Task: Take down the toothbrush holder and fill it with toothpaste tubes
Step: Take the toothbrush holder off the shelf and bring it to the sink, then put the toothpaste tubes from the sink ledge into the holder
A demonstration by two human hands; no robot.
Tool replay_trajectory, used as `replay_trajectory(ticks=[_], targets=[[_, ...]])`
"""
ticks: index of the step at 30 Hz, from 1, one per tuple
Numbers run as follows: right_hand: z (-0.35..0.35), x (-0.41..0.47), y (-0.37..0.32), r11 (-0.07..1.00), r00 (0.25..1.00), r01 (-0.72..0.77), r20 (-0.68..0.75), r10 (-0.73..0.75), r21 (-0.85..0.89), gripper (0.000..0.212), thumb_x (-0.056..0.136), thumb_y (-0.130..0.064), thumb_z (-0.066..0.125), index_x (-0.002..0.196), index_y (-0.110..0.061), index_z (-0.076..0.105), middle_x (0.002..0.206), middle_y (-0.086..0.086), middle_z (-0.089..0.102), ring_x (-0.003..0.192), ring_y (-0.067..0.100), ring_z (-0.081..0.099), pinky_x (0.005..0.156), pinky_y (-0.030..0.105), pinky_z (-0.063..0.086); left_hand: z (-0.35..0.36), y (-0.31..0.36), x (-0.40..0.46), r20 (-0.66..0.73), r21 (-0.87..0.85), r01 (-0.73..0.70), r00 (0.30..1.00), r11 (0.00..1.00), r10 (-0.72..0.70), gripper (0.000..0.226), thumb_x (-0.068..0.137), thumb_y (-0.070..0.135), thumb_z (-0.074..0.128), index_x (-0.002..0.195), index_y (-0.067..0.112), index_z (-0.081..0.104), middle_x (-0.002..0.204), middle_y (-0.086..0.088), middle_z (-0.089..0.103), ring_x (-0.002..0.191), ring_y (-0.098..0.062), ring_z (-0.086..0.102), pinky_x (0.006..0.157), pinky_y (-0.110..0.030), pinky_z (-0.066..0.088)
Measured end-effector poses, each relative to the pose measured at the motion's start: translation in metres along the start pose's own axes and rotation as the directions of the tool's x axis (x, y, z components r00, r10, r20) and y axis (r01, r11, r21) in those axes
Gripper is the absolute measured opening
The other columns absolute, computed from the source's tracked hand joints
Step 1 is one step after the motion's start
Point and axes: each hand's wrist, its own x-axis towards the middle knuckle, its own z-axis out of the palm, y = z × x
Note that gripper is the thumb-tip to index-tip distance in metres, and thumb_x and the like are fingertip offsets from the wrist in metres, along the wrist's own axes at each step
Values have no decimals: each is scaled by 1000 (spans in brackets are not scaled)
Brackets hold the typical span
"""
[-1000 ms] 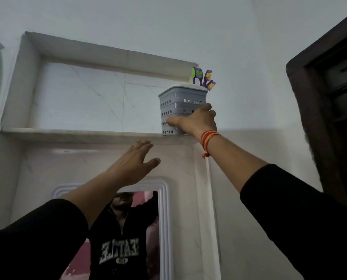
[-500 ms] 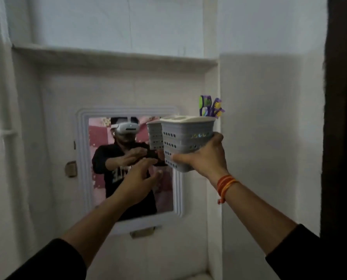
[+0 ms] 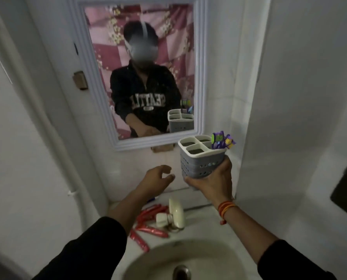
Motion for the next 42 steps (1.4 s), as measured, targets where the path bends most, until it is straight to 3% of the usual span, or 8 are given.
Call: replay_trajectory(ticks=[7,13,18,24,29,34,37,42], targets=[[31,-25,99,991,989,-122,81,126,-58,126,29,-44,96,134,-22,30,124,6,53,111,31,62,84,34,55,46,-51,29,177,224,140,967,964,-182,33,89,11,63,121,12,73,123,-7,74,116,-23,67,100,-23,46],[48,-28,153,979,970,-188,143,197,-75,134,30,-46,95,142,-13,30,131,9,48,119,36,56,93,48,55,73,-85,37,195,370,198,939,908,-284,33,86,23,72,118,16,75,119,-6,75,111,-24,70,96,-25,48],[63,-23,172,978,964,-196,169,206,-78,137,32,-46,97,144,-8,29,134,13,46,124,37,53,96,48,53,85,-97,48,209,405,180,936,896,-283,40,91,29,70,127,11,71,125,-9,72,117,-26,65,98,-26,43],[69,-30,183,973,961,-219,153,229,-78,131,35,-43,100,139,-4,31,131,15,49,119,37,55,95,46,53,104,-106,65,303,567,42,918,822,-256,22,88,25,62,99,11,75,107,-11,65,101,-31,66,81,-39,57],[67,-45,182,968,963,-240,108,247,-74,122,34,-38,101,132,-8,34,126,12,51,115,35,58,92,45,55,103,-102,77,365,633,-63,904,772,-225,23,86,28,65,101,13,72,105,-9,69,99,-29,68,76,-37,58],[66,-53,177,968,964,-250,81,252,-31,115,34,-32,102,126,-12,36,122,7,51,110,30,59,87,35,52,94,-93,87,296,522,-46,946,852,-131,32,102,39,50,116,11,53,98,-13,68,87,-30,66,69,-35,48],[65,-59,175,968,965,-249,76,251,-34,117,33,-32,102,128,-13,35,124,7,51,113,32,59,90,45,55,85,-81,91,256,294,25,961,955,-104,26,104,41,44,110,16,44,97,-11,68,81,-27,63,72,-40,53],[59,-75,179,962,955,-265,120,271,-59,129,32,-49,97,137,-10,33,131,9,48,121,34,56,94,52,54,70,-50,95,265,96,-48,964,994,21,32,98,49,55,113,21,61,103,-5,70,89,-22,64,80,-38,52]])
